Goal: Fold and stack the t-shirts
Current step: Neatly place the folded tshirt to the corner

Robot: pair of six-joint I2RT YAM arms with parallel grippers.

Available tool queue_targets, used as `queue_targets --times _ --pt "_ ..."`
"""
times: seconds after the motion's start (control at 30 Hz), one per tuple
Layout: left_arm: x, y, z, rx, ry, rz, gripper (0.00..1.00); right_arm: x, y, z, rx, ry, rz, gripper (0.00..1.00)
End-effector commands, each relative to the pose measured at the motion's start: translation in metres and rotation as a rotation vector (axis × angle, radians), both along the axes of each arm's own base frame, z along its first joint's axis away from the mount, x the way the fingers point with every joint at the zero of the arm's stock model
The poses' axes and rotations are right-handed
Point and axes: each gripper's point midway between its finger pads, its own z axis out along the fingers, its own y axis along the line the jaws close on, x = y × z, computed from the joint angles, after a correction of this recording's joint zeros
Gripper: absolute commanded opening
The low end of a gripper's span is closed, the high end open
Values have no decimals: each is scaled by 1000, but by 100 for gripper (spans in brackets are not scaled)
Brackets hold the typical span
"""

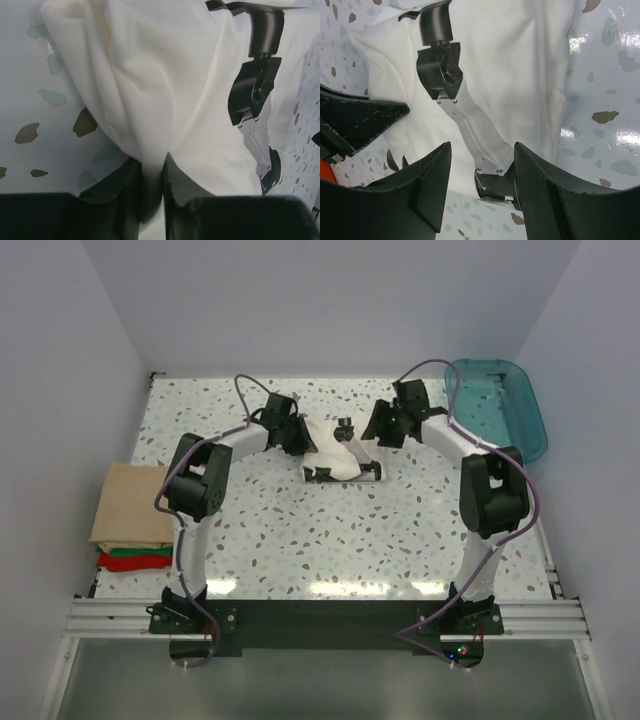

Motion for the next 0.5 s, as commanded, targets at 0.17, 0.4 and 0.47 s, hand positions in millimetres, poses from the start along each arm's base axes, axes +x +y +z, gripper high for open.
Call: queue_targets --times 0.17,0.4,0.47 --pt "13 38 40 54 -4 297 0 -15 -4 33 14 -56 3 57" --pt "16 121 98 102 -8 631 0 -36 -7 29 14 -38 8 57" --pt "17 149 110 122 -18 725 0 -41 -8 31 8 -41 12 56"
